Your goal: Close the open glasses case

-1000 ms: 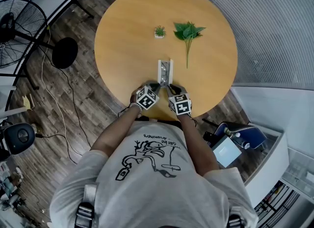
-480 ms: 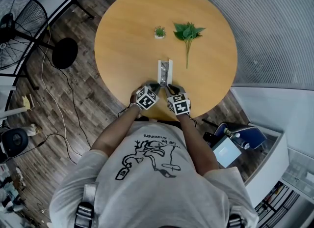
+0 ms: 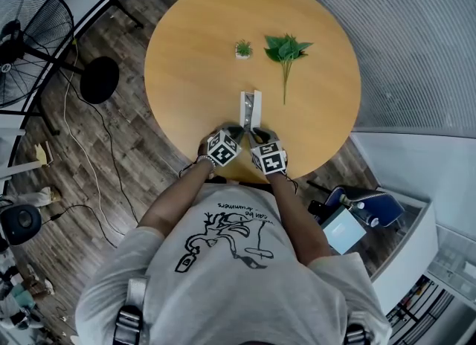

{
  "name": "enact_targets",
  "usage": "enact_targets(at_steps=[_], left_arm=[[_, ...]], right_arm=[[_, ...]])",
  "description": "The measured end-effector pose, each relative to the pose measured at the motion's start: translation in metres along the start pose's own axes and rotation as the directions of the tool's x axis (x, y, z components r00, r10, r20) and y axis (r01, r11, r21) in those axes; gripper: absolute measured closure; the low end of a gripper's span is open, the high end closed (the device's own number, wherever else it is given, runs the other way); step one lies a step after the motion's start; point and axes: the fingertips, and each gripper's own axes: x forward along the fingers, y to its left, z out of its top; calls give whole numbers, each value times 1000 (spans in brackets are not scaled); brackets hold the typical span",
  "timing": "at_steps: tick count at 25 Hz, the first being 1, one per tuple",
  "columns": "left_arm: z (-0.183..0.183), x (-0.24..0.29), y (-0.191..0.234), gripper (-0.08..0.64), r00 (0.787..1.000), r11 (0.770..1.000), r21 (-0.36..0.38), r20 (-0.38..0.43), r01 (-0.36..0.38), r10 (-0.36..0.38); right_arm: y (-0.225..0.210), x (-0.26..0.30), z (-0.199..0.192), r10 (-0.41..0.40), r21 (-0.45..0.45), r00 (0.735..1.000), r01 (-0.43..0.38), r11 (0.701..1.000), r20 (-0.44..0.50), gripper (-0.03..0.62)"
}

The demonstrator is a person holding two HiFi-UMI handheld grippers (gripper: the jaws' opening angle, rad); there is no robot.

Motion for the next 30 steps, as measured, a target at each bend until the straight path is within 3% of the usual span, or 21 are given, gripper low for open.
enact_targets(at_steps=[30], left_arm=[[1,1,0,540,1000,1000,9,8,2,-3]], right_arm=[[10,8,3,10,-26,1000,-10,1000,-12,514]])
